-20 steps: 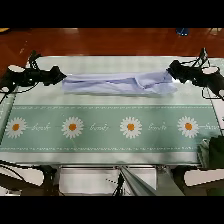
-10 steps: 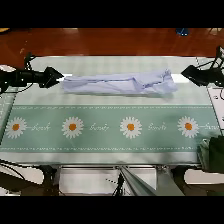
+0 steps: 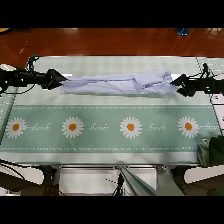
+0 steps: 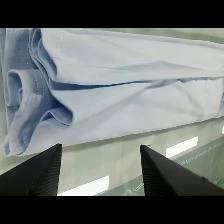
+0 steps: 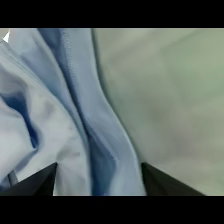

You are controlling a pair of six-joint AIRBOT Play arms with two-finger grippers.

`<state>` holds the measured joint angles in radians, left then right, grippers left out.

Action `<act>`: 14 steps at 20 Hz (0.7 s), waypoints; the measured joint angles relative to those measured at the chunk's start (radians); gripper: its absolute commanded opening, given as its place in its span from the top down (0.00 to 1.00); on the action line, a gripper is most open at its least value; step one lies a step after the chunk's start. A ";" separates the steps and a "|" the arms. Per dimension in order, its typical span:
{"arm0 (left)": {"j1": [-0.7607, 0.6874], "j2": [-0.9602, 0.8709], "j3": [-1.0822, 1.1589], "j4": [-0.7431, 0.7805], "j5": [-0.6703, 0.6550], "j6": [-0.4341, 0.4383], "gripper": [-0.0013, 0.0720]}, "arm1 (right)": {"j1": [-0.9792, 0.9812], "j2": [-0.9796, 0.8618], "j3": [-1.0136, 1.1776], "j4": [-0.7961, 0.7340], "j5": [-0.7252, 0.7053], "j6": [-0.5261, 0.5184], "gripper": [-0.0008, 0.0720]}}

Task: Fold the shirts.

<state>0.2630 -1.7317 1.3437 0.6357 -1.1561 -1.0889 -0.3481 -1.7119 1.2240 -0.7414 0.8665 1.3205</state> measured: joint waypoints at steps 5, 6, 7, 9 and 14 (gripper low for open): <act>-0.015 0.000 0.000 0.000 -0.013 0.017 0.23 | 0.106 -0.039 0.001 0.149 -0.142 -0.038 0.55; -0.019 0.000 0.000 0.000 -0.014 0.017 0.23 | 0.128 -0.042 0.001 0.170 -0.177 -0.042 0.81; -0.024 0.000 0.000 0.000 -0.014 0.018 0.23 | 0.150 -0.043 0.001 0.190 -0.214 -0.045 0.94; -0.034 0.000 0.000 0.000 -0.018 0.021 0.32 | 0.184 -0.042 0.001 0.228 -0.269 -0.053 0.96; -0.047 0.000 0.000 -0.020 -0.066 0.020 0.96 | 0.217 0.043 0.001 0.233 -0.276 -0.125 0.96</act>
<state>0.2157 -1.7321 1.3441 0.6159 -1.2221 -1.0687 -0.1307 -1.6691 1.2247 -0.5087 0.5903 1.1954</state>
